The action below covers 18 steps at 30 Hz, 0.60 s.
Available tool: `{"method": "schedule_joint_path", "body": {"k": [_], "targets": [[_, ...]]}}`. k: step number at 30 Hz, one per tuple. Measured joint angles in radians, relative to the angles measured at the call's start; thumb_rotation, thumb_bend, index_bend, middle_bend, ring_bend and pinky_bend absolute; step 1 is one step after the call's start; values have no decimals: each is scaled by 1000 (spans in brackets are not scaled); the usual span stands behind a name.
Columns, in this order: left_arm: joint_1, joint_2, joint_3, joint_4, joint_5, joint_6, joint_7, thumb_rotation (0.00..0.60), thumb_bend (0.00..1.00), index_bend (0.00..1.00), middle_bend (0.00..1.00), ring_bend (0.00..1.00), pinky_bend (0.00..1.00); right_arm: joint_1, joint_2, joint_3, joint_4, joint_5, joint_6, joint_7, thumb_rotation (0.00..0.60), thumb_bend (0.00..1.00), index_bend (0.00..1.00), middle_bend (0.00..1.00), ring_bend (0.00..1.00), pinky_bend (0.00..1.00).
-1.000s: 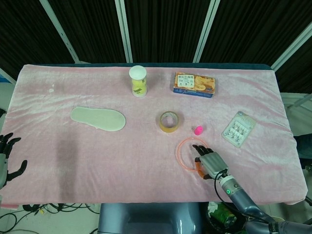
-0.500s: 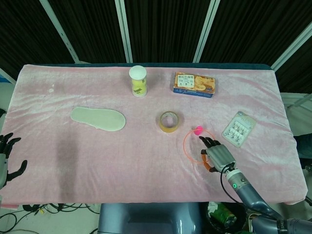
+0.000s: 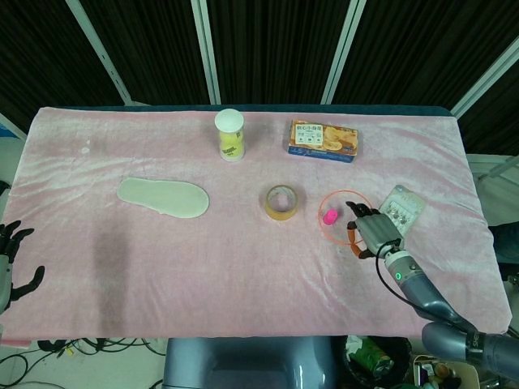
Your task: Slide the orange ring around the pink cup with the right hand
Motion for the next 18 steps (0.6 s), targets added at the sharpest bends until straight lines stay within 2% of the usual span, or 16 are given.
{"method": "schedule_joint_path", "body": {"k": [6,13,18], "targets": [[0,0,-1,0,-1,0,0,600,336,196,69,0,0,44,-11,2,46,68,-57,9,600,407,648,0,46,160],[-2,1,-2,2,-3,-3,-2,600,336,196,69,0,0,69,-43,-14,76,99,-68,12,600,397,646,0,43,160],[-1,2,-3,1,-5,-3,-4,600,337,214,69,0,0,81,-58,-26,92,118,-67,9,600,396,558,0,35,160]]}}
